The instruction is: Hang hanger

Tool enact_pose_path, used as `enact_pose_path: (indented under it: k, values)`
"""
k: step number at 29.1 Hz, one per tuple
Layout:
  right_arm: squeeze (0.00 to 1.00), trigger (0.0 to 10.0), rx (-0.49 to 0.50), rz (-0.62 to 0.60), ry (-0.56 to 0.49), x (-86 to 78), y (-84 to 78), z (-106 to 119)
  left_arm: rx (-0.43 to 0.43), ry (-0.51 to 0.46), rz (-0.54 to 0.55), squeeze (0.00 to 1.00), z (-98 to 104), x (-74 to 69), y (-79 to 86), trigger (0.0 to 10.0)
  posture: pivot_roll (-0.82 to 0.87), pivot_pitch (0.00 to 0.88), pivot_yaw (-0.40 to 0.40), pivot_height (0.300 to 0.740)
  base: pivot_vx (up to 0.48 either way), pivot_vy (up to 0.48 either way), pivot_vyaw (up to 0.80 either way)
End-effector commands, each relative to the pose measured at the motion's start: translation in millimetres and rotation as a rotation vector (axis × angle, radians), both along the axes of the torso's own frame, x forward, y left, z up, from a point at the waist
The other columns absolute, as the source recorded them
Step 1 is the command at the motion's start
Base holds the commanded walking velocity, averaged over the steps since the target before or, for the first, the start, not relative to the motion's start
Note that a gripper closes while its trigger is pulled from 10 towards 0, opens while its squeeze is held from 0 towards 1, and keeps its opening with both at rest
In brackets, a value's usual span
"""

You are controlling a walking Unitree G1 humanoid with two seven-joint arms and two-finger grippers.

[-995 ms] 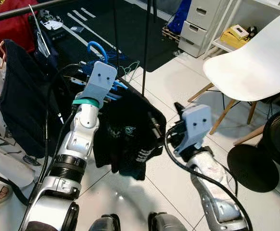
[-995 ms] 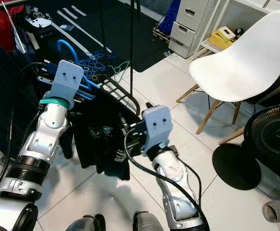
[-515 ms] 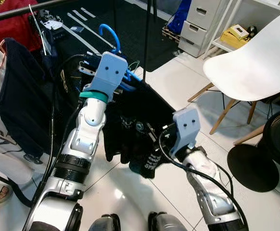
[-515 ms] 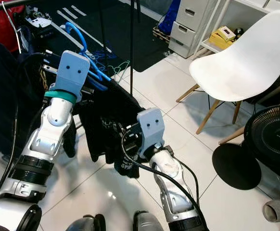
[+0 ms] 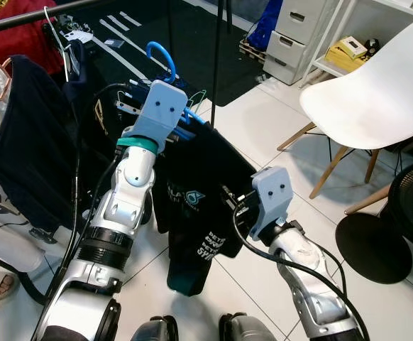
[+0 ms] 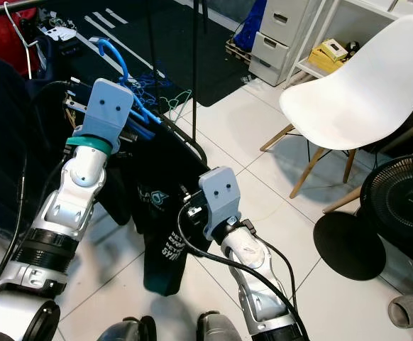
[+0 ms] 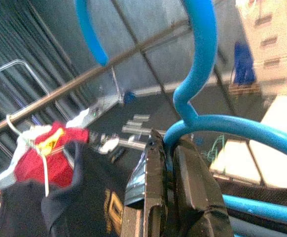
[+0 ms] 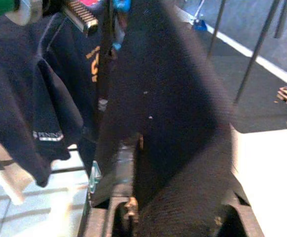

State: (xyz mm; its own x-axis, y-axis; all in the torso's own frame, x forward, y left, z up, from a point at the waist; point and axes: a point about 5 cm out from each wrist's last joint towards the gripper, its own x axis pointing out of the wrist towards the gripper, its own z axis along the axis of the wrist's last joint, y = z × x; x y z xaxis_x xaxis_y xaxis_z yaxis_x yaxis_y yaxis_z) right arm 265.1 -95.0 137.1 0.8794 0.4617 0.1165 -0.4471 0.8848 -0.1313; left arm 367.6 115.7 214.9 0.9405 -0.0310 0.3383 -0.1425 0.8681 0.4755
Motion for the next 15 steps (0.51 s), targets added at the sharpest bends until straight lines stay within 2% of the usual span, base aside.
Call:
enact_pose_path:
  k: [1, 3, 5, 6, 7, 9, 15]
  values:
    - [0.0, 0.0, -0.004, -0.013, -0.019, -1.8, -1.8, 2.5, 0.022, -0.001, 0.01, 0.0, 0.3, 1.3, -2.6, 10.0, -0.17, 0.061, 0.059, 0.74, 0.0, 0.0, 0.0]
    - [0.0, 0.0, 0.008, -0.066, -0.041, -7.1, -8.5, 7.5, 0.092, 0.068, 0.101, 0.0, -9.5, 14.7, 4.2, 10.0, -0.17, 0.063, 0.058, 0.74, 0.0, 0.0, 0.0]
    - [0.0, 0.0, 0.008, -0.066, -0.041, -7.1, -8.5, 7.5, 0.092, 0.068, 0.101, 0.0, -9.5, 14.7, 4.2, 10.0, -0.17, 0.063, 0.058, 0.74, 0.0, 0.0, 0.0]
    - [0.0, 0.0, 0.013, -0.078, -0.044, -8.9, -10.2, 8.7, 0.109, 0.079, 0.139, 0.0, -10.5, 18.9, 8.1, 10.0, -0.17, 0.064, 0.057, 0.74, 0.0, 0.0, 0.0]
    - [0.0, 0.0, 0.013, -0.078, -0.044, -8.9, -10.2, 8.7, 0.109, 0.079, 0.139, 0.0, -10.5, 18.9, 8.1, 10.0, -0.17, 0.064, 0.057, 0.74, 0.0, 0.0, 0.0]
    - [0.0, 0.0, 0.029, -0.091, -0.02, -14.3, -13.7, 5.4, 0.103, 0.076, 0.231, 0.0, -4.6, 27.0, 22.0, 10.0, -0.18, 0.066, 0.058, 0.74, 0.0, 0.0, 0.0]
    - [0.0, 0.0, 0.058, -0.116, 0.023, -17.0, -19.6, -1.4, 0.086, 0.06, 0.287, 0.0, 4.5, 31.6, 34.7, 10.0, -0.18, 0.066, 0.063, 0.74, 0.0, 0.0, 0.0]
